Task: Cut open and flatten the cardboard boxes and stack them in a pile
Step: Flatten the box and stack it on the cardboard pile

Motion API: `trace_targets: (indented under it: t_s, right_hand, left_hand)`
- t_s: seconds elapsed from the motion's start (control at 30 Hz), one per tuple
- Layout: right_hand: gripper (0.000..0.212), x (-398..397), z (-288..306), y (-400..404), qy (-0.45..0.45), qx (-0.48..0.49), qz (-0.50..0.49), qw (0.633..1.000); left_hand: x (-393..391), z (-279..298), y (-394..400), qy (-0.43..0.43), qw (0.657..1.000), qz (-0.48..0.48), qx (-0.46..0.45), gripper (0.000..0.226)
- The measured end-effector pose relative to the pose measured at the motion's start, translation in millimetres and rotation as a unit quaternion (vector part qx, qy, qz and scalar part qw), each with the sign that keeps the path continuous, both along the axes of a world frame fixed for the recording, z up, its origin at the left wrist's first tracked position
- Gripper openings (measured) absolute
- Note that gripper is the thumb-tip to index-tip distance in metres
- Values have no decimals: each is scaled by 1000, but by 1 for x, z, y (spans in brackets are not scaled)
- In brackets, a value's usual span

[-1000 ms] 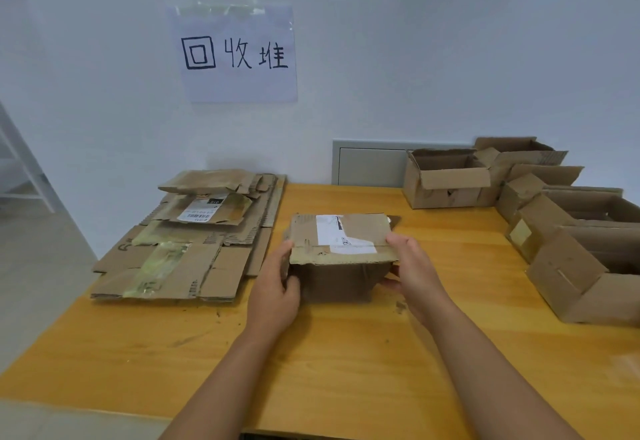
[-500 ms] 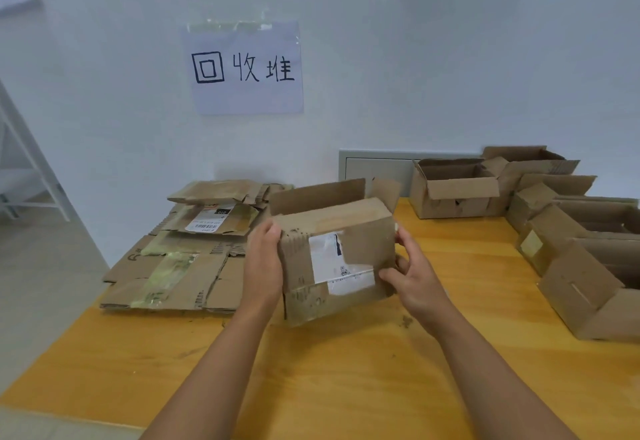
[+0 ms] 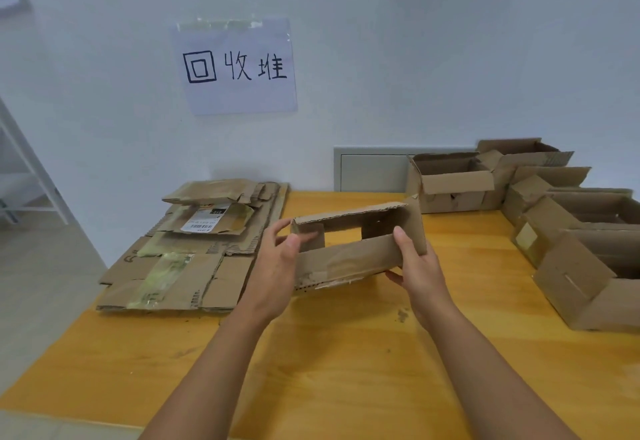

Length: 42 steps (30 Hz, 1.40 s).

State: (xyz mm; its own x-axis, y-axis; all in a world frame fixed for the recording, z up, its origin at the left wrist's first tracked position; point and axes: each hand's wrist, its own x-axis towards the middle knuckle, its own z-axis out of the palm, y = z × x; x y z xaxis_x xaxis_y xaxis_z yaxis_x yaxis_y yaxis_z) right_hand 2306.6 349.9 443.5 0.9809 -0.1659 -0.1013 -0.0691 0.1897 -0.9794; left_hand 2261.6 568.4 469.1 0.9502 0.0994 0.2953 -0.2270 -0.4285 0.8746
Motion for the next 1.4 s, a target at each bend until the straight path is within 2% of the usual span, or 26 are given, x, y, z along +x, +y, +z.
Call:
trace_targets:
  t_s: [0.03, 0.13, 0.17, 0.23, 0.27, 0.33, 0.4, 0.53, 0.6, 0.7, 0.77, 0.87, 0.9, 1.0, 1.1, 1.2, 1.3, 1.33, 1.4]
  right_hand:
    - [59, 1, 0, 0, 9, 29, 3, 1000]
    - [10, 0, 4, -2, 4, 127, 39, 991]
    - [10, 1, 3, -4, -2, 136, 56, 989]
    - [34, 0, 2, -6, -11, 106, 83, 991]
    - [45, -2, 2, -7, -15, 75, 90, 993]
    - [52, -6, 4, -6, -33, 11, 101, 994]
    - [50, -9, 5, -6, -53, -47, 111, 991]
    - [36, -17, 8, -6, -74, -113, 111, 985]
    - [32, -20, 8, -5, -82, -133, 115, 981]
    - [27, -21, 7, -3, -96, -145, 111, 978]
    - [28, -21, 8, -2, -95, -142, 95, 981]
    - [50, -20, 11, 0, -78, -138, 67, 985]
    - [47, -18, 12, 1, -76, -125, 61, 987]
    - [13, -13, 15, 3, -72, -48, 37, 996]
    - [10, -8, 15, 1, -67, -8, 28, 997]
    - [21, -4, 13, -5, -48, 45, 15, 998]
    - [61, 0, 11, -11, 4, 114, 23, 993]
    - [63, 1, 10, -12, 14, 116, 21, 993]
    - [48, 3, 7, -13, 20, 104, -9, 994]
  left_hand:
    - [-2, 0, -2, -7, 1000, -1, -9, 95]
    - [-4, 0, -4, 5, 996, 12, -91, 55]
    - [-1, -2, -3, 16, 992, 21, -122, 46]
    - [5, -4, -1, 18, 992, 56, -110, 28]
    - [7, -4, -1, 21, 994, 64, -88, 31]
    - [8, -3, -4, 48, 994, 70, -74, 44]
    - [8, -2, -9, 68, 992, 101, -45, 58]
    - [15, -6, -14, 75, 978, 174, 86, 107]
    - [15, -7, -16, 76, 970, 195, 128, 113]
    - [15, -8, -16, 66, 967, 201, 141, 105]
    - [13, -9, -15, 58, 974, 182, 120, 101]
    - [8, -11, -12, 33, 990, 131, 45, 88]
    - [7, -11, -11, 23, 992, 116, 34, 82]
    - [3, -14, -8, -5, 995, 93, 16, 59]
    - [-2, -15, -5, -35, 997, 70, -19, 48]
    - [-7, -15, -4, -31, 999, -6, 44, 46]
    - [-11, -19, -6, 14, 987, -110, 112, 47]
    - [-13, -20, -7, 30, 982, -143, 117, 46]
    - [-17, -23, -12, 53, 974, -191, 107, 47]
